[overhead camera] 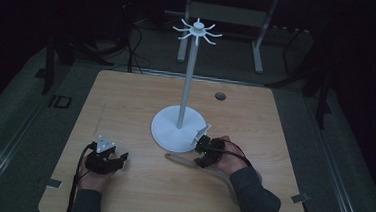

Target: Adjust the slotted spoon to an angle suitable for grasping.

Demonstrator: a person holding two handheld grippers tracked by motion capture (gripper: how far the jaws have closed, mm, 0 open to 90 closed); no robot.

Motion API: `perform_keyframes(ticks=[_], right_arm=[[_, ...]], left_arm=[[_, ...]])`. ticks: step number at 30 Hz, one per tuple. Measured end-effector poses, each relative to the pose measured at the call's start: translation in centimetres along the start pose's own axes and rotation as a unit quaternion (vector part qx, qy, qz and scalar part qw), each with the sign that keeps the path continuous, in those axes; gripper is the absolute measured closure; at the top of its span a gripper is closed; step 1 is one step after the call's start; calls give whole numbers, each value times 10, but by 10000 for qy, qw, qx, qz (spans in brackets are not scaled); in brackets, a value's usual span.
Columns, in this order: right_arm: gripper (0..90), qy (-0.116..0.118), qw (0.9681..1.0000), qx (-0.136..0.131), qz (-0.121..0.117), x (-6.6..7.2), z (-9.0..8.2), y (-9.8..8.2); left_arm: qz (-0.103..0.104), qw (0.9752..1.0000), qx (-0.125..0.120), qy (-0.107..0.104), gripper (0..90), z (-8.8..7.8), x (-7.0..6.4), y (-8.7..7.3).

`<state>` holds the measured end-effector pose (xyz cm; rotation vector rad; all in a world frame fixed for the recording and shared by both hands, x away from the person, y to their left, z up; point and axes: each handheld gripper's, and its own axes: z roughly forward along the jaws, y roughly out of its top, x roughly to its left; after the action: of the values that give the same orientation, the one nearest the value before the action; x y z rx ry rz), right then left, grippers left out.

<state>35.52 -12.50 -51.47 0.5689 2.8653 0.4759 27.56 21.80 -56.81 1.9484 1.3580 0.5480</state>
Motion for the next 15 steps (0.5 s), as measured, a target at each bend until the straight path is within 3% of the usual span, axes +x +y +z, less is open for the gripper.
perform_keyframes(ticks=[10, 15], right_arm=[[571, 205, 9996, 153, -79, 5, 6, 1], [617, 426, 9988, 192, -140, 5, 7, 3]], left_arm=[[6, 10000, 4, -8, 430, 0, 0, 0], [-11, 10000, -1, 2, 429, 0, 0, 0]])
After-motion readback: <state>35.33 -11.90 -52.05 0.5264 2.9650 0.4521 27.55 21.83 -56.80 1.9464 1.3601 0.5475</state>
